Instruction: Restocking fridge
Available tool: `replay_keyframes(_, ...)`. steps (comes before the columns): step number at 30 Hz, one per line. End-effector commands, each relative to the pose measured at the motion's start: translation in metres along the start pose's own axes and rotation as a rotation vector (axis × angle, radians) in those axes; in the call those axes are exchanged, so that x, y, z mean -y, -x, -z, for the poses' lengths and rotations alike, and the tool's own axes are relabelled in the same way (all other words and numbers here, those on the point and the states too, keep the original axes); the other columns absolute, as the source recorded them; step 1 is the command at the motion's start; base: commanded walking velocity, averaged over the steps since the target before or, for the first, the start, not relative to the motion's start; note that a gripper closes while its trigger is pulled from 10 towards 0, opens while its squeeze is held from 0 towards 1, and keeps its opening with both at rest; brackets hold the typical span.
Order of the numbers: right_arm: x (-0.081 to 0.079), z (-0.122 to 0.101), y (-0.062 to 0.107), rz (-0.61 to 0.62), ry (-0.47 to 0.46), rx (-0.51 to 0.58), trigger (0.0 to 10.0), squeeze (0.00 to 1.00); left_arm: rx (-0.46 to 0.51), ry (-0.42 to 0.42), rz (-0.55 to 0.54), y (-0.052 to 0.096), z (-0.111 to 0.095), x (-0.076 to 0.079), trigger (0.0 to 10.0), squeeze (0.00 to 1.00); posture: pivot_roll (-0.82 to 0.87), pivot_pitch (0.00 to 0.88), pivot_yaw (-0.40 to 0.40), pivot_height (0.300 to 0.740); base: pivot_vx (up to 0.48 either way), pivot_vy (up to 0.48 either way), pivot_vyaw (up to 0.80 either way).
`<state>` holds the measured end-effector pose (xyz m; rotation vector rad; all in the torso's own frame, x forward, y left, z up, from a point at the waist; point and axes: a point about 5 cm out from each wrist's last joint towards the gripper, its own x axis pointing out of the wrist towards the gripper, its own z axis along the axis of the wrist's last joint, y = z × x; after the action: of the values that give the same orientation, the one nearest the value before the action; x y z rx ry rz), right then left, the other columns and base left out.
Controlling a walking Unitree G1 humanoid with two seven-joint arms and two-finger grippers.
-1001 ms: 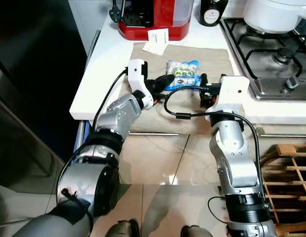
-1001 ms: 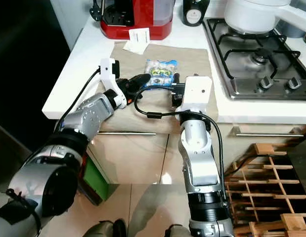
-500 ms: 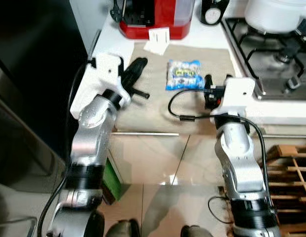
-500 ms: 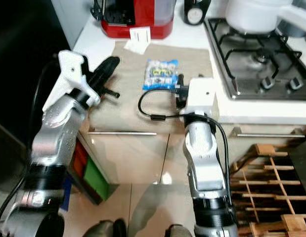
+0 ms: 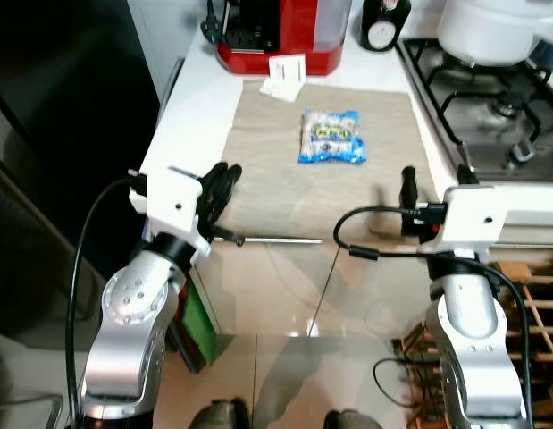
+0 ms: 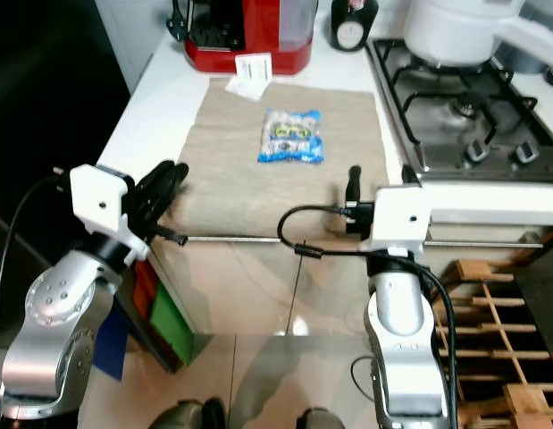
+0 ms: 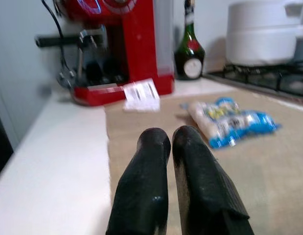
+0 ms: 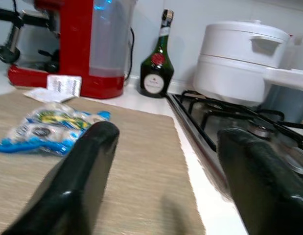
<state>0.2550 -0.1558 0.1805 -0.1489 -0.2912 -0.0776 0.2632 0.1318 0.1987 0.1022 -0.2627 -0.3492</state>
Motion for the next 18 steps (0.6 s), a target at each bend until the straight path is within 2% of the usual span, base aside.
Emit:
replay_keyframes(1, -0.004, -0.002, -0.002, -0.022, -0.028, 0.0, 10.0, 1.0, -0.008, -0.032, -0.027, -0.002, -0.002, -0.002, 10.0, 1.0, -0.09, 0.034, 0.027, 0.74, 0.0, 0.0, 0.0)
replay_keyframes(3, -0.003, -0.004, 0.003, -0.031, -0.038, -0.005, 10.0, 1.0, -0.044, -0.069, -0.054, 0.007, 0.002, -0.006, 10.0, 1.0, -0.1, 0.031, 0.028, 0.74, 0.0, 0.0, 0.0)
replay_keyframes(4, 0.002, 0.002, 0.019, -0.05, -0.051, -0.069, 10.0, 1.0, -0.124, -0.103, -0.085, 0.03, 0.015, -0.015, 10.0, 1.0, -0.1, 0.036, 0.029, 0.74, 0.0, 0.0, 0.0)
replay_keyframes(5, 0.002, 0.002, 0.019, -0.05, -0.051, -0.069, 10.0, 1.0, -0.124, -0.103, -0.085, 0.03, 0.015, -0.015, 10.0, 1.0, -0.1, 0.036, 0.029, 0.74, 0.0, 0.0, 0.0)
replay_keyframes(7, 0.009, 0.011, 0.041, -0.084, -0.038, -0.14, 10.0, 1.0, -0.226, -0.114, -0.107, 0.064, 0.031, -0.019, 10.0, 1.0, -0.1, 0.045, 0.029, 0.74, 0.0, 0.0, 0.0)
replay_keyframes(8, 0.009, 0.011, 0.041, -0.084, -0.038, -0.14, 10.0, 1.0, -0.226, -0.114, -0.107, 0.064, 0.031, -0.019, 10.0, 1.0, -0.1, 0.045, 0.029, 0.74, 0.0, 0.0, 0.0)
replay_keyframes(9, 0.014, 0.017, 0.057, -0.108, -0.01, -0.181, 10.0, 1.0, -0.283, -0.115, -0.097, 0.086, 0.038, -0.015, 10.0, 1.0, -0.1, 0.055, 0.02, 0.74, 0.0, 0.0, 0.0)
replay_keyframes(10, 0.016, 0.019, 0.061, -0.117, 0.001, -0.191, 10.0, 1.0, -0.291, -0.097, -0.099, 0.09, 0.039, -0.013, 10.0, 1.0, -0.1, 0.055, 0.02, 0.74, 0.0, 0.0, 0.0)
replay_keyframes(11, 0.017, 0.017, 0.058, -0.117, 0.008, -0.177, 10.0, 1.0, -0.236, -0.084, -0.125, 0.077, 0.032, -0.013, 10.0, 1.0, -0.09, 0.051, 0.013, 0.74, 0.0, 0.0, 0.0)
replay_keyframes(14, 0.015, 0.015, 0.054, -0.118, 0.004, -0.161, 10.0, 1.0, -0.206, -0.08, -0.138, 0.069, 0.028, -0.014, 10.0, 1.0, -0.09, 0.045, 0.011, 0.74, 0.0, 0.0, 0.0)
replay_keyframes(15, 0.012, 0.012, 0.047, -0.124, -0.002, -0.138, 10.0, 1.0, -0.175, -0.075, -0.142, 0.058, 0.024, -0.012, 10.0, 1.0, -0.1, 0.035, 0.013, 0.74, 0.0, 0.0, 0.0)
replay_keyframes(18, 0.009, 0.008, 0.043, -0.13, -0.012, -0.121, 10.0, 1.0, -0.166, -0.067, -0.13, 0.055, 0.022, -0.01, 10.0, 1.0, -0.1, 0.026, 0.014, 0.74, 0.0, 0.0, 0.0)
